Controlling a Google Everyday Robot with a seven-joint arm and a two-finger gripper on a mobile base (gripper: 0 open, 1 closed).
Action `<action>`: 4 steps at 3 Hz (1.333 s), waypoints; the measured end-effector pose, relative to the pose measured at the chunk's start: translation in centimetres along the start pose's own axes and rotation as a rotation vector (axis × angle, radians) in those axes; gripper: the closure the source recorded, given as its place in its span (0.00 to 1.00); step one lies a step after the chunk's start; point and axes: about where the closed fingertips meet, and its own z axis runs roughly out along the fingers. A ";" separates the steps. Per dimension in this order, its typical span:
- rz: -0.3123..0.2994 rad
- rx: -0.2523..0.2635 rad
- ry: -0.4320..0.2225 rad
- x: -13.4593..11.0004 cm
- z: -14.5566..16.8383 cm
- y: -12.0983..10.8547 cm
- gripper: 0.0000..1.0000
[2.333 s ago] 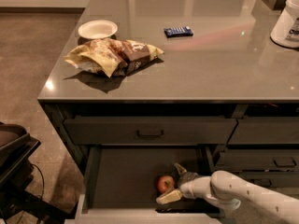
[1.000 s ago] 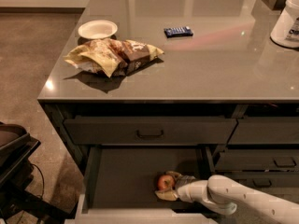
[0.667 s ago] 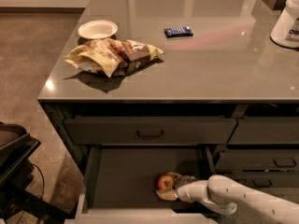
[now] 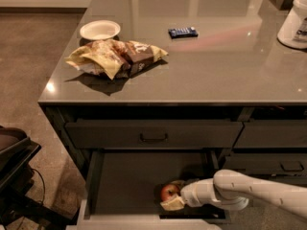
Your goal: Pick apple from middle drawer and place on counter
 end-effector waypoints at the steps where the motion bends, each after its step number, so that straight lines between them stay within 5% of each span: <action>1: 0.071 -0.039 0.096 -0.9 -5.0 3.5 1.00; 2: 0.069 0.025 0.140 -3.1 -11.0 5.0 1.00; 3: 0.010 0.083 0.144 -5.9 -13.4 4.2 1.00; 4: 0.009 0.083 0.145 -6.0 -13.5 4.2 1.00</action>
Offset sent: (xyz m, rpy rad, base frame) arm 0.0019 -0.1304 0.3255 -0.3697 -0.2487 -0.1424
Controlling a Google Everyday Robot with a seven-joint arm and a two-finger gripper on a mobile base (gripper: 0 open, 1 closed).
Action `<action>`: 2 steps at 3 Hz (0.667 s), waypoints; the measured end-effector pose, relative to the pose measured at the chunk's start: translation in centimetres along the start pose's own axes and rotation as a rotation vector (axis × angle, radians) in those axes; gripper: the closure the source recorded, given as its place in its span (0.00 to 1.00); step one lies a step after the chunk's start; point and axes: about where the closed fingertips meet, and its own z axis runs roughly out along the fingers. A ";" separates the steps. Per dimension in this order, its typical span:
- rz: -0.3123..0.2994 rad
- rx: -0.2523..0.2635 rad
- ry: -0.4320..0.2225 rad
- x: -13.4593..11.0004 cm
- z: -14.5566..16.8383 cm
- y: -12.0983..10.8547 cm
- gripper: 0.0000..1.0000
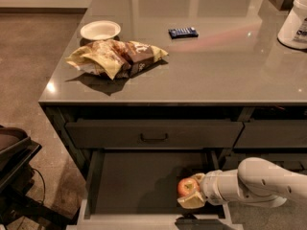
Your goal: Pick apple from middle drawer and place on counter
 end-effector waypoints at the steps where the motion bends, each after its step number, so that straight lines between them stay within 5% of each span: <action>1: -0.038 0.037 0.007 -1.3 -3.4 0.3 1.00; 2: -0.085 0.106 0.023 -3.5 -10.6 3.1 1.00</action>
Offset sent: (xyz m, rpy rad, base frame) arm -0.0578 -0.0719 0.2834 -0.2763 -0.3456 -0.0205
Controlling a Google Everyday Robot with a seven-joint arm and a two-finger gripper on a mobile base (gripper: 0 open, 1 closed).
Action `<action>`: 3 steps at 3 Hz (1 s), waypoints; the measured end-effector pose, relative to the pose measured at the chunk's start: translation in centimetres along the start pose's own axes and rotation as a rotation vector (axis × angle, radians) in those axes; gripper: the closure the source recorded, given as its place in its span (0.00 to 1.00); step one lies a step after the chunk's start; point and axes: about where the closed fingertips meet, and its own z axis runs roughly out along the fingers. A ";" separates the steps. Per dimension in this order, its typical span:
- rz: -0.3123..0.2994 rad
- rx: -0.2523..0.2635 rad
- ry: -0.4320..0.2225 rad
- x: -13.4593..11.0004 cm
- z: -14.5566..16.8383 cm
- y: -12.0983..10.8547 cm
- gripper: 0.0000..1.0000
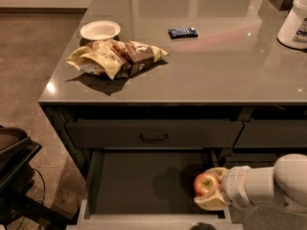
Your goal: Pick apple from middle drawer and place on counter
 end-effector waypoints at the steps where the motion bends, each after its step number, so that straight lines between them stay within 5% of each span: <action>1: -0.049 0.121 0.020 -2.4 -6.7 1.6 1.00; 2: -0.092 0.188 0.041 -4.0 -9.3 1.7 1.00; 3: -0.093 0.188 0.041 -4.0 -9.3 1.7 1.00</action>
Offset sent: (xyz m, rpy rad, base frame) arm -0.0227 -0.0124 0.0577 -0.0673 -0.0818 -0.0350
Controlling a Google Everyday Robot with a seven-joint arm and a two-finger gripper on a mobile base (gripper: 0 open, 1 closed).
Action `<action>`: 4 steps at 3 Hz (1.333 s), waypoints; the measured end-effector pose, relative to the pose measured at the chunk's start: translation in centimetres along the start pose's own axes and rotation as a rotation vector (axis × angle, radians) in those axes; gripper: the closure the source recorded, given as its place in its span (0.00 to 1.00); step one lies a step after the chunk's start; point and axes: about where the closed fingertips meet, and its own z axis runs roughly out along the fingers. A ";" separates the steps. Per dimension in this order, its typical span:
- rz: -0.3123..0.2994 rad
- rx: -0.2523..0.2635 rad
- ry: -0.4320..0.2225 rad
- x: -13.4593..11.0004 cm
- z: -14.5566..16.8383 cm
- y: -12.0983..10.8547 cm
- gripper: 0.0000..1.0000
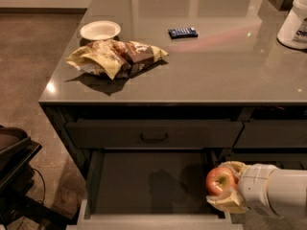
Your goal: Pick apple from middle drawer and place on counter
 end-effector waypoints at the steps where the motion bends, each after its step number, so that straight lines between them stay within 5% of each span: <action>1: -0.085 0.037 -0.006 -2.7 -2.0 -1.5 1.00; 3: -0.412 0.081 -0.065 -16.0 -5.4 -6.4 1.00; 4: -0.432 0.102 -0.083 -17.6 -6.1 -6.9 1.00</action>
Offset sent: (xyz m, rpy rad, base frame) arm 0.0903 0.0655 0.1805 -0.2342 -0.3382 0.3444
